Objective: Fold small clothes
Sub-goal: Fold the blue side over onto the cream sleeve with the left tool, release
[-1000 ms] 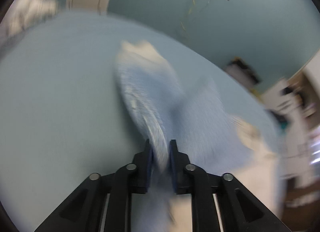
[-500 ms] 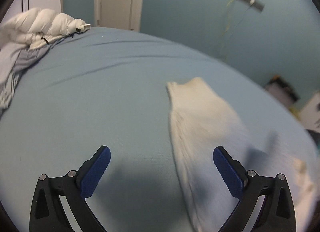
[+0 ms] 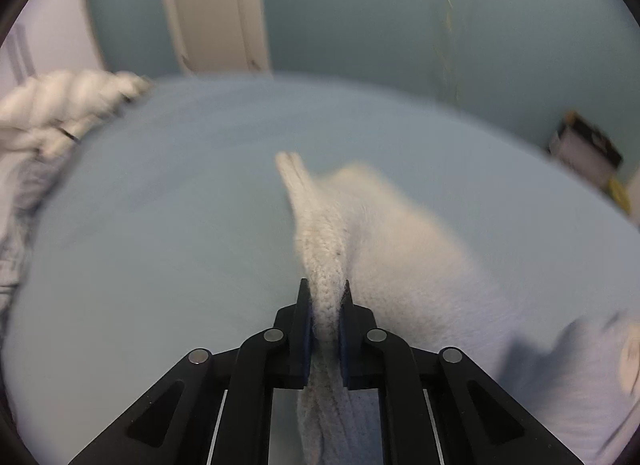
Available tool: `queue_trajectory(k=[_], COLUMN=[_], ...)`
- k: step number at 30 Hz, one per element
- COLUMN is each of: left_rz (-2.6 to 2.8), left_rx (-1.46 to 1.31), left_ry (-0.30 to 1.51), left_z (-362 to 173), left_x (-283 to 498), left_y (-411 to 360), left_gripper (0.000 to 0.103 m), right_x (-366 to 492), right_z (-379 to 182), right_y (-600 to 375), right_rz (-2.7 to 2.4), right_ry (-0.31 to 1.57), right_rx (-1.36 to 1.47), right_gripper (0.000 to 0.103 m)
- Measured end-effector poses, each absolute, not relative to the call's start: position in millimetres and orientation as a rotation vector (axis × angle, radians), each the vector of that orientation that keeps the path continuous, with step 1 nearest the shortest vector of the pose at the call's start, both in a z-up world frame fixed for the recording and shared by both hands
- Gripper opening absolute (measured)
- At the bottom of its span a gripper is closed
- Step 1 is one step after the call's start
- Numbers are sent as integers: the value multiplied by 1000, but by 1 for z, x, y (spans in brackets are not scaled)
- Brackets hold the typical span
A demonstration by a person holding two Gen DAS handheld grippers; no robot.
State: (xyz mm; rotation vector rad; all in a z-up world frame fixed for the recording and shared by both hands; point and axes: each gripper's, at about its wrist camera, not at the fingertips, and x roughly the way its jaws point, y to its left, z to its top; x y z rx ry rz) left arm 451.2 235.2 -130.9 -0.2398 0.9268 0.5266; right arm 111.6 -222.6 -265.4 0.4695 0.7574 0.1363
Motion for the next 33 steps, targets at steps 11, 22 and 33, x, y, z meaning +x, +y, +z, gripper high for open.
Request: queue_trajectory(k=[11,22,33], left_rz=[749,-71,16], left_rx=[-147,-70,-242], left_ry=[652,766,907], left_z=[39,56,-21], left_x=[375,338,155], left_y=[241,-41,-62], left_gripper=[9,23,96], right_x=[107,107,104], right_z=[-258,-256,-252], right_y=[-222,-219,-233], right_rz=[129,94,57], right_ry=[735,724,737], right_rx=[467,444,492], right_gripper=[102,102,102])
